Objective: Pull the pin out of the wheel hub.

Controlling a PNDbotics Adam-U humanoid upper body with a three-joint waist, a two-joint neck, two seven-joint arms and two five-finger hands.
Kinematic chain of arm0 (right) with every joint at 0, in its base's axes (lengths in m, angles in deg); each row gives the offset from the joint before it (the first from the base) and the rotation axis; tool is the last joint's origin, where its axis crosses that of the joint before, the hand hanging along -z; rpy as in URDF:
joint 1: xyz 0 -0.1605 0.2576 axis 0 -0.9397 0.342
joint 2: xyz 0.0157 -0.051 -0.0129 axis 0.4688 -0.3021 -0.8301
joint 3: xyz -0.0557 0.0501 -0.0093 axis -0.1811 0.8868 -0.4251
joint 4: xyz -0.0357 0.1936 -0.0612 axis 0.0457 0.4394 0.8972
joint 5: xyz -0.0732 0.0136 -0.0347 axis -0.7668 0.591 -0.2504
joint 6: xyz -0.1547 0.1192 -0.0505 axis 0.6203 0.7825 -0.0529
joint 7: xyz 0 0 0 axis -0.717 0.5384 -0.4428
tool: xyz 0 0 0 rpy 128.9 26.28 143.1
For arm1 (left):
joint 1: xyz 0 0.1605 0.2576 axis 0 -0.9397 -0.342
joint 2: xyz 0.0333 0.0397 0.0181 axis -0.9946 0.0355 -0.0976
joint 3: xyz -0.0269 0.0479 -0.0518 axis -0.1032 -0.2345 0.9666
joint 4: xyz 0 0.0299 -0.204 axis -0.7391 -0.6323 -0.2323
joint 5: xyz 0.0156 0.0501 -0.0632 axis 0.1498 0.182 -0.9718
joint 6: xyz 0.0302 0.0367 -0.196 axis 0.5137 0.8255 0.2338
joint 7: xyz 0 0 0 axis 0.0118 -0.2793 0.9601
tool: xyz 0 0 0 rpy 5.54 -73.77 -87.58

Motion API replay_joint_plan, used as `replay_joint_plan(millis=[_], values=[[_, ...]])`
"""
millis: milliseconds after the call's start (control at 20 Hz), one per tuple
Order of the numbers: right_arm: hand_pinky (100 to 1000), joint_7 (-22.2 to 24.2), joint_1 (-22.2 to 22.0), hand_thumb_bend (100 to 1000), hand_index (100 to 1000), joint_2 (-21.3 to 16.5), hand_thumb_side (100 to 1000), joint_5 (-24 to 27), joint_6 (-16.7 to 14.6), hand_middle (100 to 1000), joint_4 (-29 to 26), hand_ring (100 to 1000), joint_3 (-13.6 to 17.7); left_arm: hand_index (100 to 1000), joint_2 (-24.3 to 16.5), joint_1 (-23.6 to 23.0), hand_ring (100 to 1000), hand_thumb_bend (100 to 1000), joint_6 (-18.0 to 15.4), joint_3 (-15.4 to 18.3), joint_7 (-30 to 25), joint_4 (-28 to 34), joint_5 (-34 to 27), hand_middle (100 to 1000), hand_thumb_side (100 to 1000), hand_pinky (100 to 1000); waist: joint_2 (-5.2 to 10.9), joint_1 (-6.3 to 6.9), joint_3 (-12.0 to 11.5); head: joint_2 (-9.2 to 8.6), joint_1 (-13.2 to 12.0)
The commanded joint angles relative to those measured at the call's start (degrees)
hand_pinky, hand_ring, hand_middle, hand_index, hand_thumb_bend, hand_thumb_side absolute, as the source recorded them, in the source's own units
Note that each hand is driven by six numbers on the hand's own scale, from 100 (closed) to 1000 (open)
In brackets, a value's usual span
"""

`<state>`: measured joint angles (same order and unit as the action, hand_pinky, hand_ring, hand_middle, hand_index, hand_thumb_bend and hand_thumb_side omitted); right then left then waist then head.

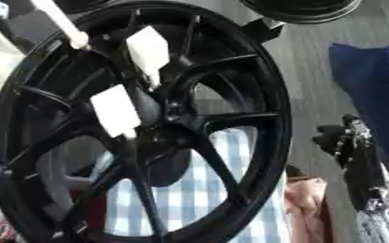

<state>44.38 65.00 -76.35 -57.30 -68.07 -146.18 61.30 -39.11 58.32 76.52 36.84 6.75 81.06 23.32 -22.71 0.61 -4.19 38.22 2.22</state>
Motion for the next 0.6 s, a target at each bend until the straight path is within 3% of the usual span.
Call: replay_joint_plan(millis=[50,300,400,450,500,550,600], values=[[883,-0.5,0.0,100,651,-1.9,907,-0.1,-0.5,522,-1.8,738,1.2,417,-7.6,-4.3,486,100,1.2,7.4,5.1,-2.7,-0.9,295,155,568,1.89,-0.05,-0.4,0.20,1.0],[884,-0.6,0.1,100,651,-1.8,865,0.4,-0.9,521,-2.7,738,1.9,448,-12.0,-14.9,498,100,2.8,14.0,12.3,-9.9,-1.5,327,171,565,2.36,-0.79,-0.6,-0.15,1.3],[883,-0.7,0.0,100,651,-1.5,861,0.4,-1.0,521,-2.9,738,2.1,592,-12.5,-18.4,598,100,3.3,15.4,14.0,-12.4,-1.3,469,103,637,2.34,-1.14,-0.5,-0.50,1.2],[883,-0.8,-0.1,100,651,-1.4,863,0.4,-1.0,521,-3.0,738,2.2,738,-12.5,-20.2,714,100,3.5,15.8,14.4,-13.4,-1.3,628,119,697,2.29,-1.32,-0.5,-0.60,1.2],[883,-0.9,-0.1,100,651,-1.2,863,0.5,-1.0,521,-3.0,738,2.4,757,-12.5,-21.9,736,115,3.7,16.3,14.5,-14.2,-1.4,666,166,706,2.20,-1.51,-0.5,-0.73,1.3],[883,-1.1,-0.2,100,651,-1.0,864,0.5,-1.0,521,-3.1,737,2.5,858,-12.3,-23.4,843,278,3.7,16.7,14.5,-14.7,-1.6,826,467,765,2.10,-1.72,-0.4,-0.87,1.4],[883,-1.2,-0.2,100,651,-0.9,865,0.5,-1.0,521,-3.1,737,2.5,868,-12.2,-24.6,848,304,3.7,17.1,14.5,-15.0,-1.9,834,506,769,2.04,-1.89,-0.4,-0.97,1.4]])
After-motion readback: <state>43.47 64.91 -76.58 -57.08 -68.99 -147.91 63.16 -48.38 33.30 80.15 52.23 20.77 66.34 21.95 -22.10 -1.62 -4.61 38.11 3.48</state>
